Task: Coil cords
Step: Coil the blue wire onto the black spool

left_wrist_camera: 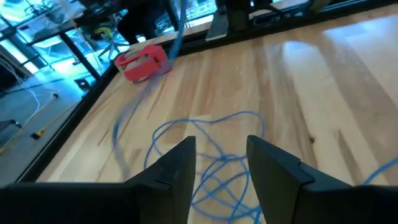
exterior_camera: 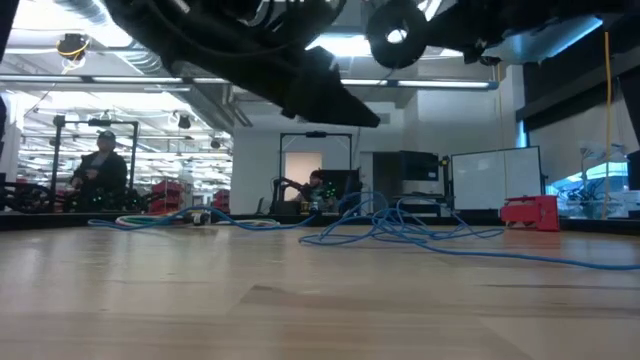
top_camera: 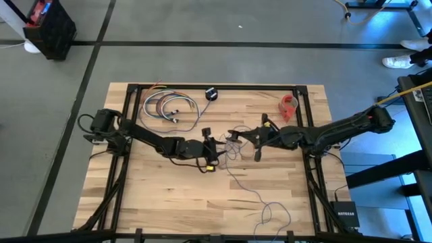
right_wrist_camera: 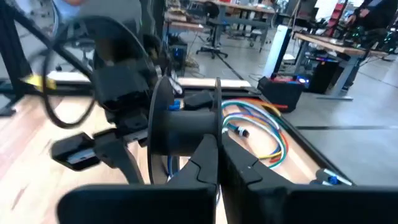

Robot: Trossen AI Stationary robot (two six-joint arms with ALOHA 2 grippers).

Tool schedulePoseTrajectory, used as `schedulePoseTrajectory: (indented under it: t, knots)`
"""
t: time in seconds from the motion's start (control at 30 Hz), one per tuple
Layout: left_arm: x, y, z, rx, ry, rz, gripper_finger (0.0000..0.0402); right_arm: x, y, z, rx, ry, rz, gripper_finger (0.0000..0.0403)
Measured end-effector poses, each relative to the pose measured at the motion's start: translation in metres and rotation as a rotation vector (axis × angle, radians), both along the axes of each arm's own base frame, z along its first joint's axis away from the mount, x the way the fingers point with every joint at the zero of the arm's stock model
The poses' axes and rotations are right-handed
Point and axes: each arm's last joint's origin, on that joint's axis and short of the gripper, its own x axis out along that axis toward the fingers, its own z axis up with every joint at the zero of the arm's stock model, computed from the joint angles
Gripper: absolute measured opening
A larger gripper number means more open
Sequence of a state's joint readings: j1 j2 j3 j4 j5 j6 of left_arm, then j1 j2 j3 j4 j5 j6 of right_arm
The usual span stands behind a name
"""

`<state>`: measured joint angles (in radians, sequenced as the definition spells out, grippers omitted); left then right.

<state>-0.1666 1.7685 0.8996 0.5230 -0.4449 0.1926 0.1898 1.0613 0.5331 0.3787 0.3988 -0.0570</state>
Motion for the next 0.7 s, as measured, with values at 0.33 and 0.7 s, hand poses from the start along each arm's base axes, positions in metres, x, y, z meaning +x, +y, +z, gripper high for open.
schedulePoseTrajectory:
  t: [0.33, 0.7]
  knots:
    - [-0.006, -0.013, 0.021, 0.083, 0.107, 0.033, 0.0136, 0.003, 0.007, -0.005, 0.002, 0.016, 0.029, 0.0003]
    - [-0.001, 0.001, 0.014, 0.092, 0.113, 0.109, 0.0136, 0.005, 0.016, -0.005, 0.053, -0.01, 0.063, 0.0003]
